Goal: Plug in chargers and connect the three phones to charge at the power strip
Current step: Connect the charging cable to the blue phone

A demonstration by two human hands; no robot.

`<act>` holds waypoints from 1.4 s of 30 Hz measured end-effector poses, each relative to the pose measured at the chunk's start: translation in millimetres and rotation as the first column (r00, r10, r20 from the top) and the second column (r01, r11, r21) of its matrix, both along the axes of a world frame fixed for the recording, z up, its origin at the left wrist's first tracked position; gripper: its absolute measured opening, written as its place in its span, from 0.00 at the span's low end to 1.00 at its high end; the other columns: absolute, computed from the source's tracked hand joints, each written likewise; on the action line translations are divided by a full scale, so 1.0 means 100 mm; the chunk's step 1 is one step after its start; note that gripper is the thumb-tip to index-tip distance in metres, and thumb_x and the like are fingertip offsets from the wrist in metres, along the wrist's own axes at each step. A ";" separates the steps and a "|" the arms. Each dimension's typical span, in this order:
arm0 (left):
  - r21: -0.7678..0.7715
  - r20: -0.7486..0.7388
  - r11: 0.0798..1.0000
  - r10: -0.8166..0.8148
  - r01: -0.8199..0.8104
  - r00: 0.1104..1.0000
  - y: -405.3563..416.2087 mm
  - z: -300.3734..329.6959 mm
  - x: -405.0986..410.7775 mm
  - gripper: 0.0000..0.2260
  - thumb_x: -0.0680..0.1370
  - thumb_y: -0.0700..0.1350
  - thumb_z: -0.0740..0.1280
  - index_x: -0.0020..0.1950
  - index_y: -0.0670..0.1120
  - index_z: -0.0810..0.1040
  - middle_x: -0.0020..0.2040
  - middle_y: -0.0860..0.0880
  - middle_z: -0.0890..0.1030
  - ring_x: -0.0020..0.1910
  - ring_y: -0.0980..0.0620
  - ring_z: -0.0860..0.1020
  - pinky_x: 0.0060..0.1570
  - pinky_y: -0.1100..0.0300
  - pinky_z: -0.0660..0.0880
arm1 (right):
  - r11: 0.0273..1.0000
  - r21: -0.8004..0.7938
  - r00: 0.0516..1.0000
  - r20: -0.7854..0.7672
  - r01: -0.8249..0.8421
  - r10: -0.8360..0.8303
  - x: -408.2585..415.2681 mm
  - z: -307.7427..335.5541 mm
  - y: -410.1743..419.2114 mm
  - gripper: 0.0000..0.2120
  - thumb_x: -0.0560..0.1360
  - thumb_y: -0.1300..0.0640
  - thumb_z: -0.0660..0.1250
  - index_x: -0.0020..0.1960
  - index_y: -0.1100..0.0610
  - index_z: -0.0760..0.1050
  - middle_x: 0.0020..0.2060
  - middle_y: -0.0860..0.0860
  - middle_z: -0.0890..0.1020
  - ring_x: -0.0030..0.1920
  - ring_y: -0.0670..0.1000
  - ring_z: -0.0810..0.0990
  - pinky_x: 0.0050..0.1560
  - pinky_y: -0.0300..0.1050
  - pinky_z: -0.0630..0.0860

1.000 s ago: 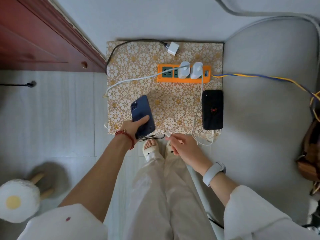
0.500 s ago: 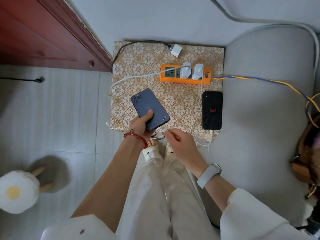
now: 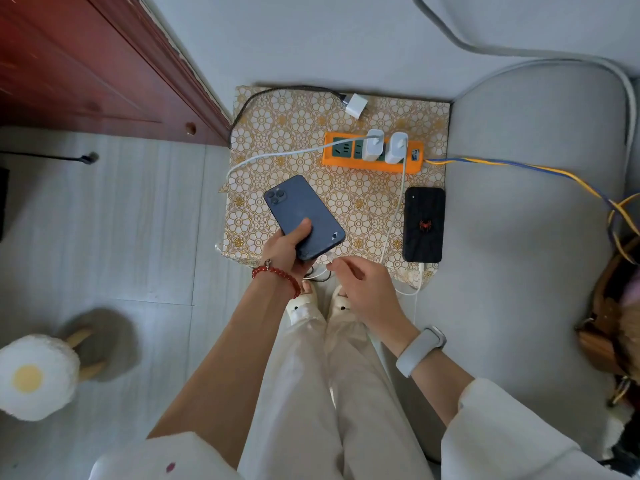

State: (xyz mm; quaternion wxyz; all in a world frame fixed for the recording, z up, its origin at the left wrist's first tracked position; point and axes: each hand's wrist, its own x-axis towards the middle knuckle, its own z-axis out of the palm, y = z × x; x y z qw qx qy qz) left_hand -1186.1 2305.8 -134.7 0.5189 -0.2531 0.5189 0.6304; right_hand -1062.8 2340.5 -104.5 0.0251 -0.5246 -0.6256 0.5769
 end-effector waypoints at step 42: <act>-0.166 -0.061 0.953 -0.267 0.254 0.962 0.10 -0.11 0.18 0.13 0.75 0.35 0.64 0.59 0.38 0.71 0.55 0.42 0.77 0.49 0.44 0.78 0.46 0.50 0.79 | 0.974 -0.204 0.995 0.057 0.095 -0.085 0.20 -0.36 0.10 0.16 0.74 0.56 0.61 0.32 0.63 0.77 0.17 0.42 0.74 0.24 0.41 0.71 0.39 0.45 0.69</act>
